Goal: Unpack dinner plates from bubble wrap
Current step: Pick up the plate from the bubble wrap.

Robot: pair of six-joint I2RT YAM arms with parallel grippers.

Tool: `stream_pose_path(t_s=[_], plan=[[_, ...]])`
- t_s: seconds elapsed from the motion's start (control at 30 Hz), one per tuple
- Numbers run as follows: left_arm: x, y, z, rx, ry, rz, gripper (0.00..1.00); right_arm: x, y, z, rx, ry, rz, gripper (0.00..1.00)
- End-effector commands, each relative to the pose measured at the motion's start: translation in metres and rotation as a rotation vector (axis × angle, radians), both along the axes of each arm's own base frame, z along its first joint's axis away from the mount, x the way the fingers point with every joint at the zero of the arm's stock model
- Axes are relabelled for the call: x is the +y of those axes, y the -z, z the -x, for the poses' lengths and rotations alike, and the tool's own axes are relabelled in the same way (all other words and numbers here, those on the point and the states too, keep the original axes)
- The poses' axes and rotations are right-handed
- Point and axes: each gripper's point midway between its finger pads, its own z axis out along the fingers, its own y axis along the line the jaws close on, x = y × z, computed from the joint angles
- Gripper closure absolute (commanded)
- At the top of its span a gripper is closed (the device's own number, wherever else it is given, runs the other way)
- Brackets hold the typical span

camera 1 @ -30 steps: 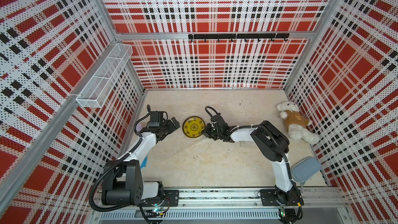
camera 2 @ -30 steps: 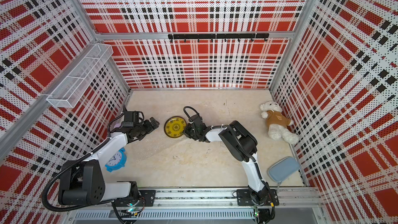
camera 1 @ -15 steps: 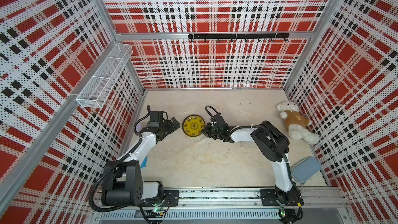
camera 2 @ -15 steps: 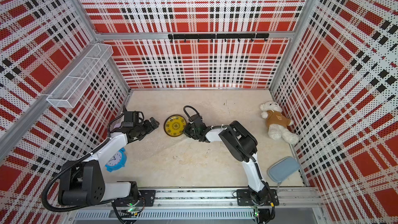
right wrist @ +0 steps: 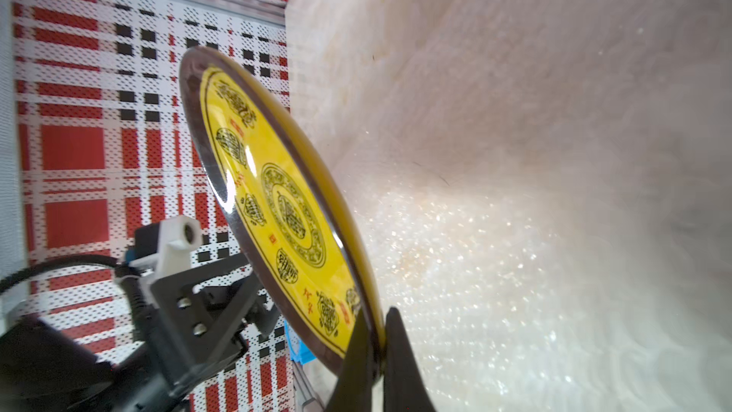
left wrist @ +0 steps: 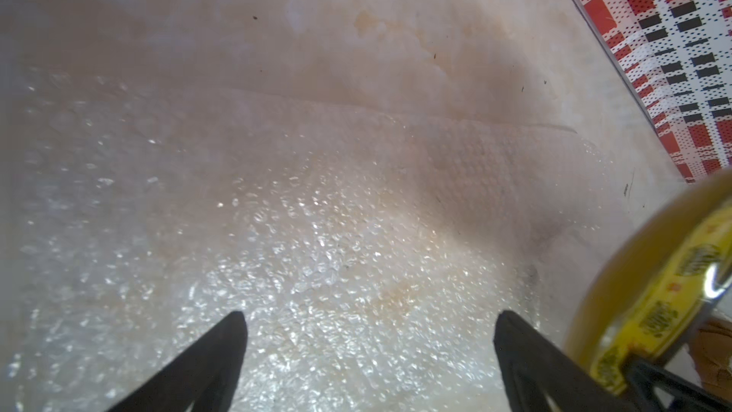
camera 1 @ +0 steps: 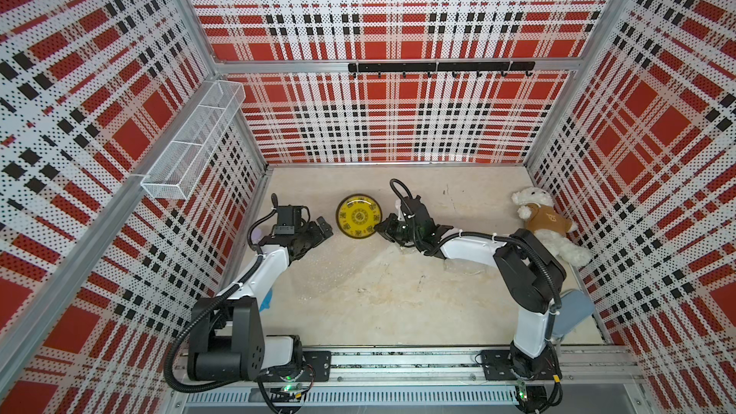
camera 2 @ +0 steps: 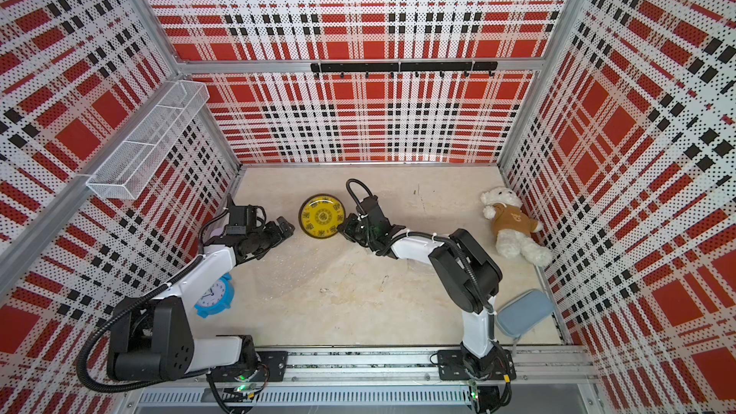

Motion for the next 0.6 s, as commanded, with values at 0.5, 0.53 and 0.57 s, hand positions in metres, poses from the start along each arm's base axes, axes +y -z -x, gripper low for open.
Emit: stream_pose_path(t_s=[0.5, 0.53, 0.57], plan=[[-0.036, 0.008, -0.011, -0.016, 0.043, 0.025, 0.01, -0.009, 0.003, -0.002, 0.014, -0.009, -0.064, 1.0], [-0.042, 0.009, -0.013, -0.015, 0.054, 0.028, 0.0, -0.009, 0.001, -0.003, 0.01, -0.007, -0.065, 1.0], [-0.046, 0.013, -0.013, -0.011, 0.064, 0.03, 0.01, -0.009, 0.002, -0.003, 0.009, -0.005, -0.063, 1.0]])
